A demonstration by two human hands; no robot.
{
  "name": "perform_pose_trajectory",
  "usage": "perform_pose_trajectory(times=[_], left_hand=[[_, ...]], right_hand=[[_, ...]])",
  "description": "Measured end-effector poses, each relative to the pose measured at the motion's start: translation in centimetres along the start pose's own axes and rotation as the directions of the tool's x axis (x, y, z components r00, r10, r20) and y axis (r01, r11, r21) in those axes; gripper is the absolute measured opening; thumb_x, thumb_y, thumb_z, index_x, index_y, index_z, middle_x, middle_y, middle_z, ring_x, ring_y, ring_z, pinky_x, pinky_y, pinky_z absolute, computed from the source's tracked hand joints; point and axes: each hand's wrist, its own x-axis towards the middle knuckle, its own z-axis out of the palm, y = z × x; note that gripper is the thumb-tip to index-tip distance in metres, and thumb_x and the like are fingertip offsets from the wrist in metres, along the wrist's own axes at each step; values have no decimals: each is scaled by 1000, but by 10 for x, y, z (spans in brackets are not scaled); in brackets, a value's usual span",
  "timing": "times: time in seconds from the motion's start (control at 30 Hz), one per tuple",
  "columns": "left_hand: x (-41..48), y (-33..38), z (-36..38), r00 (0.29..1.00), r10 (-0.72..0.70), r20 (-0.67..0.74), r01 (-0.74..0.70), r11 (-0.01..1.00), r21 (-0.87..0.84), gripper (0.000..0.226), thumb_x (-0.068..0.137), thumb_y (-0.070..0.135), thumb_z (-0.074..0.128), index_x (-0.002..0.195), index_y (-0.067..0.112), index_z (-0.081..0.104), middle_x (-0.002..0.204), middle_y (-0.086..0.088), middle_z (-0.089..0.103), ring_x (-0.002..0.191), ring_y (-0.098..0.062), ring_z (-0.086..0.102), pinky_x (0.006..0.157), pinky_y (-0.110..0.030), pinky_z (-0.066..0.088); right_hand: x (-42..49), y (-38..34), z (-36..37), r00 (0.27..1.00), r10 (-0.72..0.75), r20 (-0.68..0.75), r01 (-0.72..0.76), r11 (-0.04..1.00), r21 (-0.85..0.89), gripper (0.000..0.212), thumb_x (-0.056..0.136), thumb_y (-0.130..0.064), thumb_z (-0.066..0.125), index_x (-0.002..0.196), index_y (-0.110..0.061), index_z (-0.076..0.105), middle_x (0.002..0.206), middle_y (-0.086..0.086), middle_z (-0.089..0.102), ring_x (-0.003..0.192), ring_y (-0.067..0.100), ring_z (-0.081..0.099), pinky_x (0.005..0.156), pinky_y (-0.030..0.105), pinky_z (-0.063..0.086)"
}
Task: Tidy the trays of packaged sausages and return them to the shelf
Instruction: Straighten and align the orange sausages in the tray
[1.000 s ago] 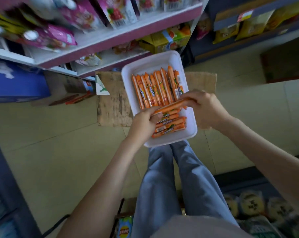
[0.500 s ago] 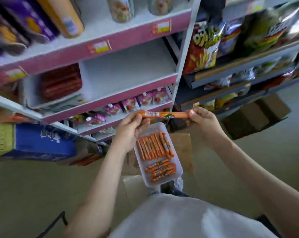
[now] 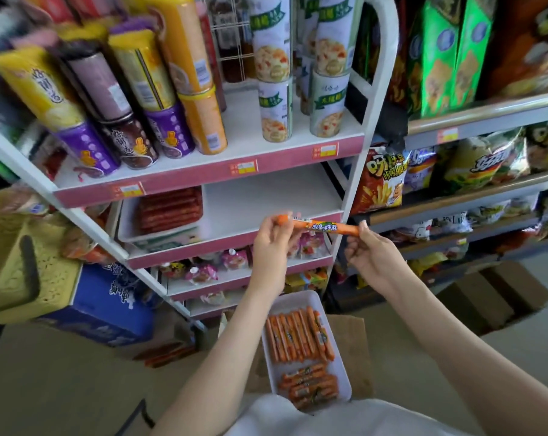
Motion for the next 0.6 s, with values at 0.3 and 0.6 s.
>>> perform_pose_trajectory(times=[0.3, 0.6], left_hand=[[-9, 3, 17, 990, 136, -44, -134, 990, 33, 15, 92, 16, 59, 102, 13, 48, 106, -10, 63, 100, -17, 66, 87, -30, 55], [-19, 2, 26, 769, 561, 307, -582, 415, 699, 34, 95, 25, 52, 127, 12, 55, 108, -3, 67, 96, -15, 63, 81, -22, 52]], right_hand=[[-6, -2, -1, 982, -191, 1, 161, 827, -538, 31, 100, -31, 47, 80, -10, 57, 65, -1, 56, 65, 13, 51, 65, 25, 42], [-41, -11, 32, 724, -491, 484, 671, 342, -658, 31, 87, -15, 66, 112, -30, 53, 108, -9, 57, 99, 1, 54, 85, 13, 45]])
